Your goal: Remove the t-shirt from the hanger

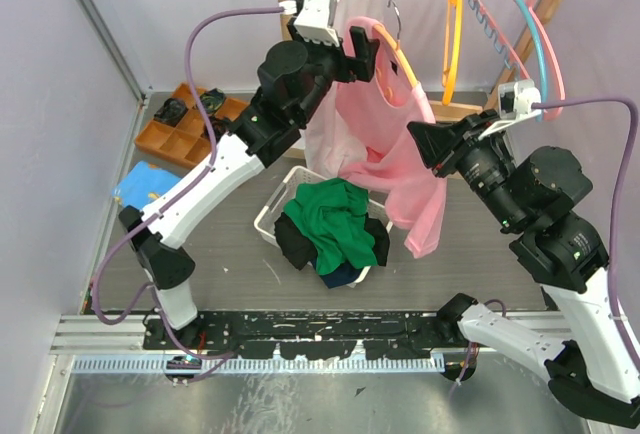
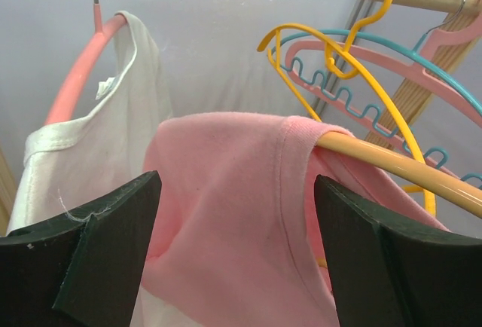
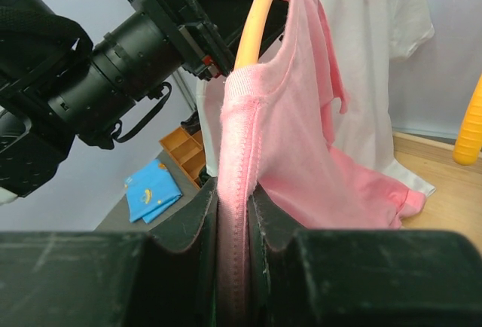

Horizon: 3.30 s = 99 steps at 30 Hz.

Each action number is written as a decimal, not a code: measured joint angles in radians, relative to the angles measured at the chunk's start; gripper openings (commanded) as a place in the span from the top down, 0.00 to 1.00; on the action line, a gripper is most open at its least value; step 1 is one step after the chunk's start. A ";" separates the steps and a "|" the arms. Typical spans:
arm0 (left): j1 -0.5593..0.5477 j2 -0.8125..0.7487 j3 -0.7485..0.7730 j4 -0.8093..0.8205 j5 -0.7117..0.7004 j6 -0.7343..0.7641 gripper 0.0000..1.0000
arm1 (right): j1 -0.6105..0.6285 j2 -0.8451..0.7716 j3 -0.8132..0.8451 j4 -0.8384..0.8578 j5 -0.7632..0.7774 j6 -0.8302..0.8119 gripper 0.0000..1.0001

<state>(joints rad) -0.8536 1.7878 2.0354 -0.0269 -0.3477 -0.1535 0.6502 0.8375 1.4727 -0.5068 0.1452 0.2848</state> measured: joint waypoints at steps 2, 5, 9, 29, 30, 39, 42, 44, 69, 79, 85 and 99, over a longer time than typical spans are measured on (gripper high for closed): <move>0.000 0.010 0.010 0.000 0.004 -0.006 0.20 | 0.000 0.000 0.000 0.000 -0.003 0.002 0.99; 0.000 0.021 0.023 0.000 0.010 -0.015 0.43 | 0.000 0.000 0.000 0.000 -0.008 0.003 0.99; 0.000 0.032 0.046 0.001 0.019 -0.028 0.79 | 0.000 0.000 0.000 0.000 -0.010 0.002 0.99; -0.018 -0.068 0.041 -0.070 0.410 -0.132 0.98 | 0.000 0.064 -0.016 0.084 0.092 0.002 0.99; -0.021 -0.087 0.034 -0.081 0.419 -0.135 0.96 | 0.000 0.066 -0.021 0.092 0.092 0.002 0.99; -0.026 -0.170 0.002 -0.116 0.442 -0.128 0.17 | 0.000 0.068 -0.033 0.109 0.106 0.002 0.99; -0.025 -0.154 0.016 -0.125 0.433 -0.113 0.14 | 0.000 0.067 -0.036 0.109 0.104 0.002 0.99; -0.024 -0.132 0.039 -0.124 0.424 -0.103 0.15 | 0.000 0.066 -0.039 0.109 0.100 0.002 0.99; -0.019 0.023 0.118 0.049 0.416 0.008 0.73 | -0.001 0.037 -0.056 0.089 0.006 0.003 0.99; -0.015 0.023 0.118 0.050 0.432 0.017 1.00 | -0.001 0.031 -0.058 0.084 0.002 0.007 0.88; -0.016 0.024 0.140 -0.005 0.408 0.014 1.00 | -0.001 0.031 -0.057 0.066 0.003 0.011 0.68; -0.007 0.084 0.352 -0.188 0.238 0.016 1.00 | -0.001 -0.033 -0.040 -0.064 0.001 0.063 0.53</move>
<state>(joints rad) -0.8604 1.8713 2.3875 -0.2150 -0.1093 -0.1379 0.6495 0.8043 1.4322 -0.5709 0.1459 0.3473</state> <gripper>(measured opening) 0.022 0.465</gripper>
